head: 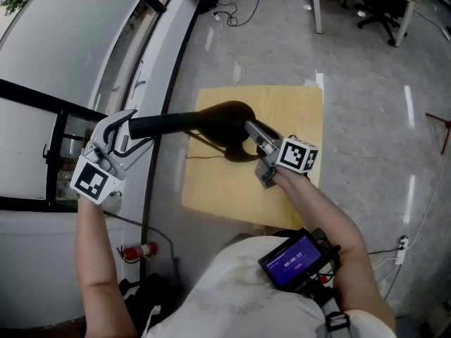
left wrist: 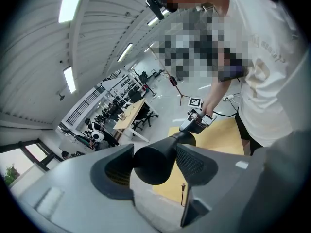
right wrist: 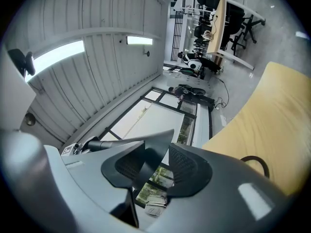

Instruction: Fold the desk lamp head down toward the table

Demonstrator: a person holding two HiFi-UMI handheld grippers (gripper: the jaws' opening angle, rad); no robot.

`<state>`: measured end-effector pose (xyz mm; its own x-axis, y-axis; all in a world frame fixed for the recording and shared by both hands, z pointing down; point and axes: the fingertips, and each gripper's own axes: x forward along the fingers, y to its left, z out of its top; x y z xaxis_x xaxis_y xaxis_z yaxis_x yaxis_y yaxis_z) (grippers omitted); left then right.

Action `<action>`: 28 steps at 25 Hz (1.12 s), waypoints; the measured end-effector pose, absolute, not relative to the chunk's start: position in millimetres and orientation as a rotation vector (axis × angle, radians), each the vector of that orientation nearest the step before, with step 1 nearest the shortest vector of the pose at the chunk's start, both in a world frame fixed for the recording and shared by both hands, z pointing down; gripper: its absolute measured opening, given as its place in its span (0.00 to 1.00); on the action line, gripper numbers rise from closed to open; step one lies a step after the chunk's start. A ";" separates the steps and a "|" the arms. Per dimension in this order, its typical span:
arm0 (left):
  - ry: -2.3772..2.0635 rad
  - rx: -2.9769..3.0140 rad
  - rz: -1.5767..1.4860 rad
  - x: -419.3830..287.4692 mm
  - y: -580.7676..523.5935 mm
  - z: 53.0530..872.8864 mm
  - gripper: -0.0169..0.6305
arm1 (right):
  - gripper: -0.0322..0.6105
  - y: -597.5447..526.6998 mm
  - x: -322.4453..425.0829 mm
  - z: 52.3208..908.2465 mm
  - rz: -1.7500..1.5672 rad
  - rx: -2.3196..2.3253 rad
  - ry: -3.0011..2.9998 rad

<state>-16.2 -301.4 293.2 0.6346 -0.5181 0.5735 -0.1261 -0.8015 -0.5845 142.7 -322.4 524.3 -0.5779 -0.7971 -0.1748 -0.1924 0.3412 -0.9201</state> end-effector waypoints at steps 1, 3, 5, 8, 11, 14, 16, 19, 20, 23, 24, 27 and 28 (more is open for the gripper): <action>0.504 -2.355 -1.050 -11.8 -301.0 294.0 0.44 | 0.30 -322.1 146.8 525.3 -1.232 -0.861 1.977; 0.504 -2.354 -1.056 -1.5 -299.7 294.4 0.44 | 0.30 -320.5 156.1 527.5 -1.226 -0.861 1.973; 0.514 -2.356 -1.058 3.4 -298.8 293.7 0.44 | 0.30 -319.3 160.5 528.2 -1.225 -0.859 1.974; 0.553 -2.373 -1.054 0.5 -299.6 293.4 0.45 | 0.30 -318.4 158.2 526.1 -1.239 -0.840 1.983; 0.593 -2.398 -1.037 -3.0 -300.1 293.2 0.46 | 0.31 -317.4 155.4 526.3 -1.243 -0.833 2.014; 0.668 -2.468 -0.998 -7.1 -296.6 293.4 0.47 | 0.31 -311.3 155.3 527.7 -1.219 -0.854 2.072; 0.743 -2.525 -0.968 -11.4 -293.1 296.8 0.47 | 0.33 -303.7 156.7 533.9 -1.209 -0.887 2.112; 0.860 -2.531 -0.906 -22.8 -300.8 291.5 0.48 | 0.36 -310.9 165.1 533.5 -1.138 -0.975 2.178; 0.887 -2.515 -0.870 -27.5 -305.8 285.2 0.48 | 0.36 -317.5 167.7 527.4 -1.114 -0.987 2.186; 0.963 -2.505 -0.762 -40.2 -312.9 273.0 0.48 | 0.36 -328.3 173.9 511.4 -1.070 -1.003 2.196; 0.995 -2.516 -0.733 -44.0 -312.9 273.6 0.48 | 0.36 -328.0 176.6 509.8 -1.061 -1.013 2.203; 1.095 -2.545 -0.638 -54.4 -313.8 274.9 0.47 | 0.34 -327.8 185.0 510.8 -1.046 -1.048 2.207; 1.130 -2.553 -0.601 -57.8 -314.5 274.6 0.47 | 0.33 -327.9 186.8 509.9 -1.035 -1.064 2.212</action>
